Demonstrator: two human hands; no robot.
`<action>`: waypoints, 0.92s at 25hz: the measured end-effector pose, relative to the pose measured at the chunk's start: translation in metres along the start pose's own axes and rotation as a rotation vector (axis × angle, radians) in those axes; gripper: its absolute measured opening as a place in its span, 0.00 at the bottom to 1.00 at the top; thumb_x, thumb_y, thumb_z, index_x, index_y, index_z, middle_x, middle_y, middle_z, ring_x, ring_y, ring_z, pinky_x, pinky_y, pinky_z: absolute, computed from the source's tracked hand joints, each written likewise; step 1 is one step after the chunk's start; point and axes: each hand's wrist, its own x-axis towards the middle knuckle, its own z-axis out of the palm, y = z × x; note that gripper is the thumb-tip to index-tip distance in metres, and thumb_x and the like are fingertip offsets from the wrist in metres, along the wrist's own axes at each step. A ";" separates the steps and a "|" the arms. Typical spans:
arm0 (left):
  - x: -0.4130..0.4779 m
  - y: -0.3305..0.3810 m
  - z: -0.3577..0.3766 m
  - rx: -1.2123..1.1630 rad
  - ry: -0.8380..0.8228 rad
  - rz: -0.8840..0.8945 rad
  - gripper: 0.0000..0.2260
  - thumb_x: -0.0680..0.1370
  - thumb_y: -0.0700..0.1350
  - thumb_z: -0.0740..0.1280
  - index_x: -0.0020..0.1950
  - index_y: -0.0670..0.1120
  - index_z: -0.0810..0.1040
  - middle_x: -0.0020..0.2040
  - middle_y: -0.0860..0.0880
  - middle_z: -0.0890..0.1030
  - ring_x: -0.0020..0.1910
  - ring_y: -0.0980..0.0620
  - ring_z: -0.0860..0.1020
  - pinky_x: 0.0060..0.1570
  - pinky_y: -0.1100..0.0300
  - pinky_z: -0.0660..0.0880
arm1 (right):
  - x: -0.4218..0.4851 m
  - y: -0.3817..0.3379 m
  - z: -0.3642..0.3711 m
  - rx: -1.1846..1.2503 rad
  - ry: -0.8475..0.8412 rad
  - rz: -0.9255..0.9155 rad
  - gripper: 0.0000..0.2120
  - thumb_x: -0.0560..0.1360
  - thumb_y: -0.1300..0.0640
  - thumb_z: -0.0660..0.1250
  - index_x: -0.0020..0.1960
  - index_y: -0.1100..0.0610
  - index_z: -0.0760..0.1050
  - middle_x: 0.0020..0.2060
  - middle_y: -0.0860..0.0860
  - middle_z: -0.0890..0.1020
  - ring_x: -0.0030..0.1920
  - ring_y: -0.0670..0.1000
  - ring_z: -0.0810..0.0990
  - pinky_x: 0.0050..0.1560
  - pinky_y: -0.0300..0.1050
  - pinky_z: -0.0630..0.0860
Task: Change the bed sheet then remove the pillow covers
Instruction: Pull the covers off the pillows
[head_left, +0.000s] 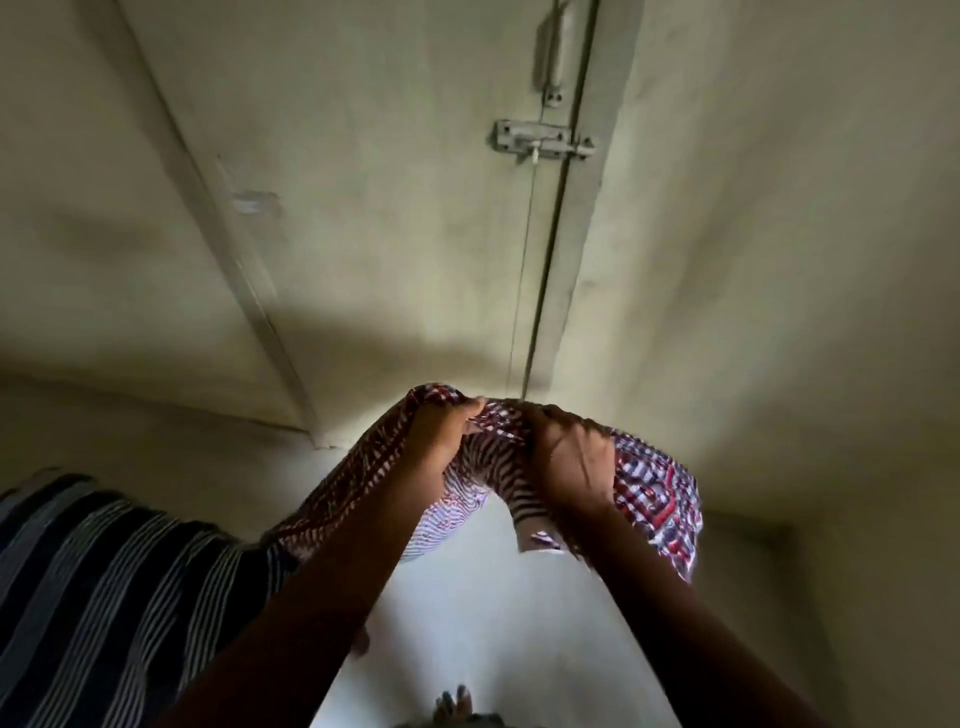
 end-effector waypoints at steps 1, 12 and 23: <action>0.014 0.013 -0.011 0.055 -0.013 0.080 0.07 0.79 0.39 0.61 0.46 0.39 0.77 0.23 0.57 0.78 0.24 0.66 0.77 0.31 0.71 0.70 | 0.028 -0.007 -0.003 0.007 -0.021 -0.009 0.14 0.74 0.53 0.63 0.58 0.47 0.76 0.48 0.51 0.83 0.46 0.57 0.82 0.42 0.46 0.75; 0.145 -0.030 -0.195 1.113 0.664 0.353 0.29 0.70 0.59 0.56 0.62 0.41 0.75 0.56 0.43 0.81 0.56 0.43 0.80 0.68 0.37 0.53 | 0.234 -0.140 0.053 0.318 -0.233 -0.401 0.18 0.72 0.44 0.58 0.55 0.46 0.80 0.50 0.50 0.84 0.54 0.54 0.80 0.51 0.43 0.73; 0.150 0.088 -0.328 1.034 1.293 0.570 0.18 0.67 0.39 0.59 0.52 0.38 0.81 0.50 0.40 0.82 0.54 0.47 0.74 0.55 0.49 0.73 | 0.352 -0.301 0.103 0.854 -0.378 -0.708 0.12 0.77 0.58 0.63 0.54 0.63 0.80 0.47 0.59 0.83 0.48 0.57 0.81 0.48 0.41 0.69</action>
